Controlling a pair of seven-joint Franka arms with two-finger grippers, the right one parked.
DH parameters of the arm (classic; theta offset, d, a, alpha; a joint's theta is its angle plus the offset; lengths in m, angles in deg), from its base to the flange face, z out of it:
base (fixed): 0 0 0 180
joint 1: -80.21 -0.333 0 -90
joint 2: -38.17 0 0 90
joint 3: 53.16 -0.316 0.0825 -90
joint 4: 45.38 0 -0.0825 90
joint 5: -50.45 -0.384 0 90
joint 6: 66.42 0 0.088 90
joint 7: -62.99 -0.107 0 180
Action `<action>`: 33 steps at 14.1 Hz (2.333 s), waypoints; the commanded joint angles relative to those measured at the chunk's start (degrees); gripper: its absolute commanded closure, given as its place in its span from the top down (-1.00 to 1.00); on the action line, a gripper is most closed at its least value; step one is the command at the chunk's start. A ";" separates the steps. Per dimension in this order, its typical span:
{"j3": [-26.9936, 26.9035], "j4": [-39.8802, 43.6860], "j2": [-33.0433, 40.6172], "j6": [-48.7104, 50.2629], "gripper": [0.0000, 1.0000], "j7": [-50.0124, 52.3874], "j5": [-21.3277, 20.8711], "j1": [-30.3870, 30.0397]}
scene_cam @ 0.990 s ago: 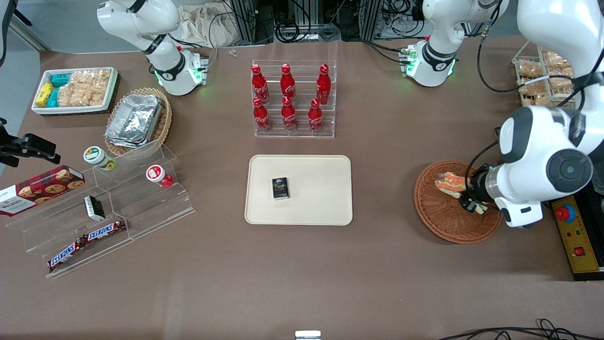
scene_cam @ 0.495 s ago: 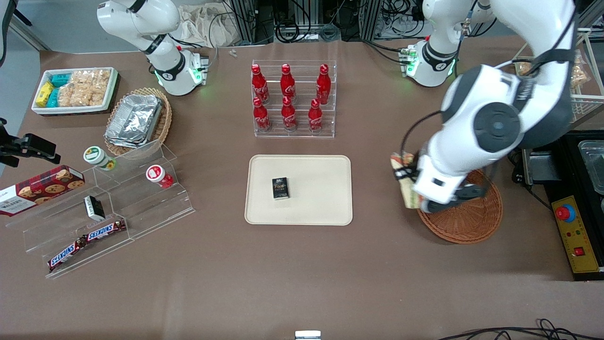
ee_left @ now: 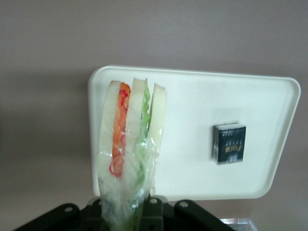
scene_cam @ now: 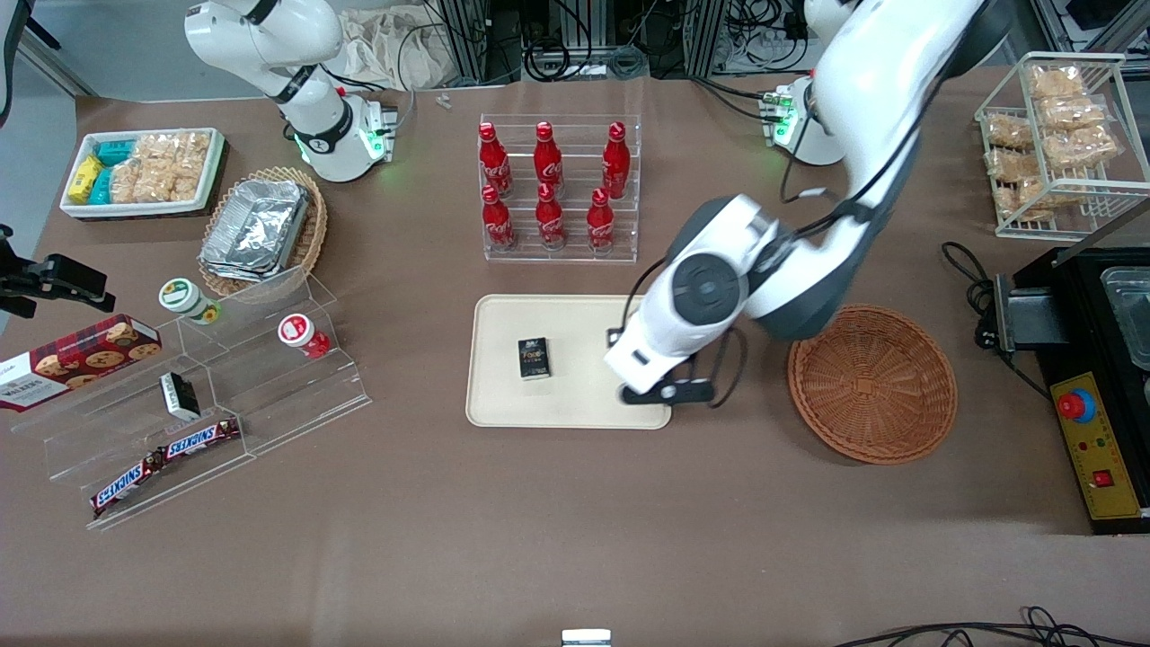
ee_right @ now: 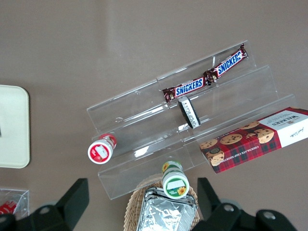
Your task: Place sandwich from basket to tray
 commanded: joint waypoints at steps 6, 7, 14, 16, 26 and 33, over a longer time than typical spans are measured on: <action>-0.12 2.66 -12.39 -7.56 -0.96 7.55 -11.79 3.54; -0.04 1.61 -12.22 -7.47 -0.94 8.52 -11.71 3.55; -0.21 0.72 -11.96 -7.03 1.00 13.98 -13.20 5.05; -0.21 1.07 -9.08 -5.72 1.00 15.03 -13.20 4.08; 0.32 -2.25 9.12 6.42 1.00 13.11 -8.37 -6.55; -10.30 -24.91 29.75 0.53 1.00 -14.71 2.68 -8.41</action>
